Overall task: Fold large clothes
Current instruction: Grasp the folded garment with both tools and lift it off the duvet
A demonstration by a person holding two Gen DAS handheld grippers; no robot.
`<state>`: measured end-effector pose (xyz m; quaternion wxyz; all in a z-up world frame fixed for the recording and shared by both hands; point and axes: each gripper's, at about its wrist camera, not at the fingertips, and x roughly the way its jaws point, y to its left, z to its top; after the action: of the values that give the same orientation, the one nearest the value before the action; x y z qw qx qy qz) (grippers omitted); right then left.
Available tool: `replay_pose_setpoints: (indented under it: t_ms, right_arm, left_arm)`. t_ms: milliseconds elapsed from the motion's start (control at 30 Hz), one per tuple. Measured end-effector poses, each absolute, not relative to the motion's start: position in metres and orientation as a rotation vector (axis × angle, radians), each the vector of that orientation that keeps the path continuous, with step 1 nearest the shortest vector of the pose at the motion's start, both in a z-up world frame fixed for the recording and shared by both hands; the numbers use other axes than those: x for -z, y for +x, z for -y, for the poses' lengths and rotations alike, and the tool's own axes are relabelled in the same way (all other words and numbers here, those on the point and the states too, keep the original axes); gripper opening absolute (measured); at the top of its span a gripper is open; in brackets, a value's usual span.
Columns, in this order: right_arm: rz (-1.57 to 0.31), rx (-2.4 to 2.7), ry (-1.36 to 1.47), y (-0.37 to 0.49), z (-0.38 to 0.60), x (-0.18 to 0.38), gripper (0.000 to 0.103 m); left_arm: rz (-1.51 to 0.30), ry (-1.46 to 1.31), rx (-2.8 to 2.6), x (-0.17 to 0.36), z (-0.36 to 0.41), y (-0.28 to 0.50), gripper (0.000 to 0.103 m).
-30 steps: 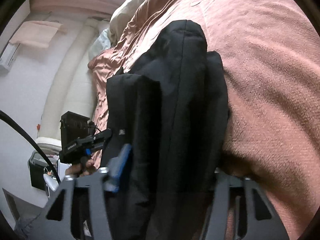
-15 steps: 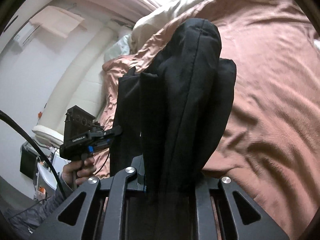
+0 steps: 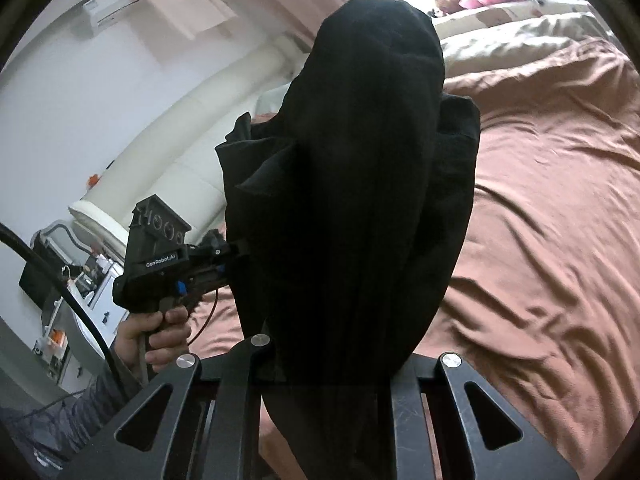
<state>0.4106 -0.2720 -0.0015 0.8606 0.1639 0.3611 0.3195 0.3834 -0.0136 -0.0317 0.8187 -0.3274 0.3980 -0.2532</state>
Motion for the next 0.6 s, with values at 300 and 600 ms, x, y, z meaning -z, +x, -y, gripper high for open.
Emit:
replay_pose_setpoints:
  t_ms: [300, 600]
  right_arm:
    - [-0.699, -0.751, 0.300, 0.420, 0.166, -0.017, 0.013]
    - [-0.669, -0.843, 0.294, 0.445, 0.057, -0.013, 0.013]
  left_arm:
    - [-0.723, -0.706, 0.451, -0.017, -0.082, 0.346, 0.032]
    - [-0.624, -0.727, 0.353, -0.043, -0.186, 0.319, 0.031]
